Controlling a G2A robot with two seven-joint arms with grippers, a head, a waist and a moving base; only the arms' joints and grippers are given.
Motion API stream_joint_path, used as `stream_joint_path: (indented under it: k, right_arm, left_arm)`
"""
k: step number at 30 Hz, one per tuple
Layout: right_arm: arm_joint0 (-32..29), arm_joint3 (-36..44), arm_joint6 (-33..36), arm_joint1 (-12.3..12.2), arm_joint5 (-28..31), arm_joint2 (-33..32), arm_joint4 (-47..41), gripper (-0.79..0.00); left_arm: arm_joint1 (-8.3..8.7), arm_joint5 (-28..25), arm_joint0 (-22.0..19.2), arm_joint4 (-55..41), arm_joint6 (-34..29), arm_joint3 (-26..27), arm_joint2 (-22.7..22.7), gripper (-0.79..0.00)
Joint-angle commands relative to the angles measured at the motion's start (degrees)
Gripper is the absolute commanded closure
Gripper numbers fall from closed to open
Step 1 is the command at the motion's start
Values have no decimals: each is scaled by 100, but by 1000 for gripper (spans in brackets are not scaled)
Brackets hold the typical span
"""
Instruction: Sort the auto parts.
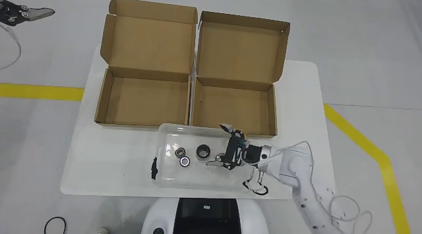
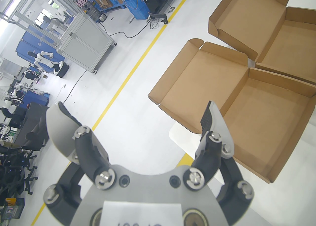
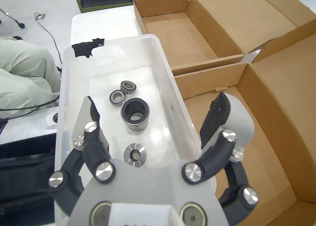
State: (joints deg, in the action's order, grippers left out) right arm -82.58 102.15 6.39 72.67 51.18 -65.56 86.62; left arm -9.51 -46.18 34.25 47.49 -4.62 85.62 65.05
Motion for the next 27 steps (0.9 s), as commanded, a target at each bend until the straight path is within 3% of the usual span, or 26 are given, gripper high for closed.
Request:
stream_joint_path:
  k: [1, 3, 4, 6, 8, 10, 14, 27]
  right_arm:
    - [138, 20, 130, -1, 167, 131, 11, -785]
    - [305, 22, 321, 14, 256, 320, 0, -773]
    - [386, 16, 419, 25, 276, 419, -29, -711]
    - [544, -24, 638, 48, 289, 604, -79, -659]
    - [676, -79, 867, 70, 240, 759, -124, -536]
    - [768, -130, 1075, 90, 131, 881, -172, -600]
    - [839, -212, 1398, 105, -56, 1032, -253, -659]
    - [868, -392, 2343, 88, -375, 1317, -478, -588]
  left_arm:
    - [0, 0, 0, 0, 0, 0, 0, -785]
    - [0, 0, 0, 0, 0, 0, 0, -785]
    - [0, 0, 0, 0, 0, 0, 0, -785]
    - [0, 0, 0, 0, 0, 0, 0, -785]
    - [0, 0, 0, 0, 0, 0, 0, -785]
    - [0, 0, 0, 0, 0, 0, 0, -785]
    - [0, 0, 0, 0, 0, 0, 0, -785]
    - [0, 0, 0, 0, 0, 0, 0, -785]
